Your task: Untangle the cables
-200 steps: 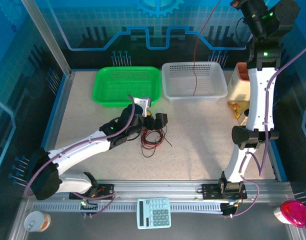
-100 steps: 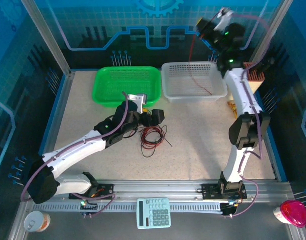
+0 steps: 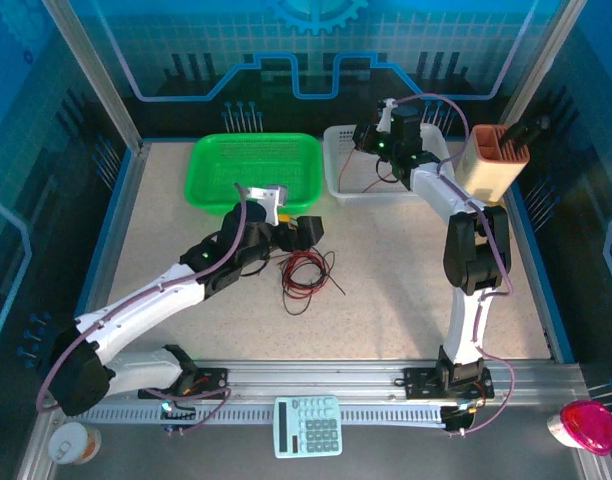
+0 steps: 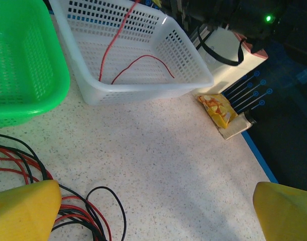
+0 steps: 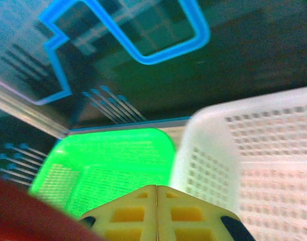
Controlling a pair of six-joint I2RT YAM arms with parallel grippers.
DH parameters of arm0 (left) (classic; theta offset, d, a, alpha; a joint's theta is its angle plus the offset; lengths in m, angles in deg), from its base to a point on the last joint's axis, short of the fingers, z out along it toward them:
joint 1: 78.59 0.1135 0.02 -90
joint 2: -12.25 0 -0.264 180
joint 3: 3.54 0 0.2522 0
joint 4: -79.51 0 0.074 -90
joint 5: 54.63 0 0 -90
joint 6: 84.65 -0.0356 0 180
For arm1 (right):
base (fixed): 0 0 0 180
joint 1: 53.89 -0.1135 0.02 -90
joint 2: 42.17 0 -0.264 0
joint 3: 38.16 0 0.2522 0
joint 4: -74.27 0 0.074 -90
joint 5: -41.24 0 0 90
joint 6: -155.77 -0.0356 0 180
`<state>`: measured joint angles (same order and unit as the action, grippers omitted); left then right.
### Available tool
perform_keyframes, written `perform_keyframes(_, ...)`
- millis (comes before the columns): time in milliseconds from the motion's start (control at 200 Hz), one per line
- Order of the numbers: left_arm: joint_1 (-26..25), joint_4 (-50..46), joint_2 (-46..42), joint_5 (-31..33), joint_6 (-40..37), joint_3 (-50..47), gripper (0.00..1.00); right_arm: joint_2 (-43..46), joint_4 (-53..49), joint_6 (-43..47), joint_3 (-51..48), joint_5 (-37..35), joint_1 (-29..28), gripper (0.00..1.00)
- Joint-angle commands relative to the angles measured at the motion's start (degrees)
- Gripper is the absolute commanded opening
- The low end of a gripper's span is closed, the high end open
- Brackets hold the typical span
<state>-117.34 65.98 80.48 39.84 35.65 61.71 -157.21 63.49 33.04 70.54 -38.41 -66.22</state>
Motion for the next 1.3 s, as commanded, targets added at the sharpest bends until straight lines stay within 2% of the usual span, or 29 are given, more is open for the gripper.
perform_keyframes(0,1.11,-1.59,-2.36,0.25,1.09,-0.53,0.99,-2.35,-10.1,5.16,3.45,-10.7,0.1,0.0)
perform_keyframes(115,1.86,-3.24,-3.18,0.37,1.2,-0.42,0.99,-6.49,-20.21,7.91,9.35,-19.16,0.32,0.0)
perform_keyframes(310,2.53,-6.21,-3.48,0.76,1.58,0.27,0.99,-14.94,-32.32,11.84,20.27,-25.05,0.91,0.01)
perform_keyframes(480,2.62,-7.41,-4.28,1.47,2.39,0.64,0.99,-21.44,-39.18,12.78,28.42,-27.3,1.58,0.12)
perform_keyframes(525,2.57,-7.37,-4.54,1.87,2.77,0.41,0.99,-22.09,-40.02,12.45,29.42,-27.01,2.03,0.18)
perform_keyframes(625,2.53,-6.44,-4.93,2.2,4.02,-0.37,0.99,-22.72,-41.65,11.32,30.46,-26.54,3.44,0.2)
perform_keyframes(805,2.35,-4.79,-4.93,2.09,4.81,-0.94,0.99,-21.94,-42.91,7.62,29.56,-22.23,6.85,0.52)
perform_keyframes(960,2.18,-4.68,-4.0,1.86,4.18,0.12,0.99,-18.52,-40.49,7.7,27.86,-18.37,7.76,0.7)
perform_keyframes(1185,2.09,-7.44,-2.51,1.55,2.31,2.21,0.99,-12.75,-37.55,5.74,27.58,-12.35,8.1,0.86)
perform_keyframes(1290,2.09,-8.24,-2.22,1.42,1.91,2.37,0.99,-10.67,-36.58,4.82,28.17,-9.96,8.19,0.89)
